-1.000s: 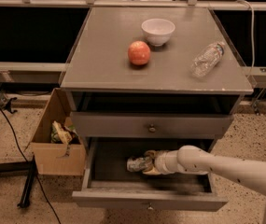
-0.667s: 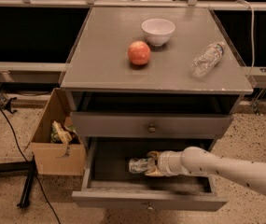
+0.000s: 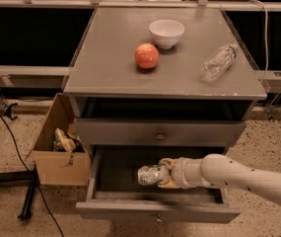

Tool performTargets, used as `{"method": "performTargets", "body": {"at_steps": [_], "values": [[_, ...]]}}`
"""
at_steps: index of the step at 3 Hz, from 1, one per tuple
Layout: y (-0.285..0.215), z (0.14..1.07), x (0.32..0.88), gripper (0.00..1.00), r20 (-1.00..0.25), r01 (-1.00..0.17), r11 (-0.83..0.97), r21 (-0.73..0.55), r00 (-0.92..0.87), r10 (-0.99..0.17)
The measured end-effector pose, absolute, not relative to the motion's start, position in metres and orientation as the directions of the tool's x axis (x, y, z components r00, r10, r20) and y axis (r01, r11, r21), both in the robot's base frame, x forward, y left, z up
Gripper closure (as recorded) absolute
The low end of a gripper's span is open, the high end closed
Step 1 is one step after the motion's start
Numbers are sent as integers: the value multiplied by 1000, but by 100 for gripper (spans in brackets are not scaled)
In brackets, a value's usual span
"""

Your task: Pick 7up can from middle drawer and place on counter

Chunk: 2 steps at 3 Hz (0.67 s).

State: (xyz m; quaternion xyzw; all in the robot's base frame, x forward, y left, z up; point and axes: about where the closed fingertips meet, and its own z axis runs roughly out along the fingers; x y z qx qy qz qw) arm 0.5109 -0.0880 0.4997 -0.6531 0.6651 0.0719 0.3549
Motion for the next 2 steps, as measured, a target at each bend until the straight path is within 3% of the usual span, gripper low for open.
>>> {"method": "performTargets", "body": {"at_steps": [2], "values": [[-88, 532, 511, 100, -553, -907, 120, -403, 137, -822]]}}
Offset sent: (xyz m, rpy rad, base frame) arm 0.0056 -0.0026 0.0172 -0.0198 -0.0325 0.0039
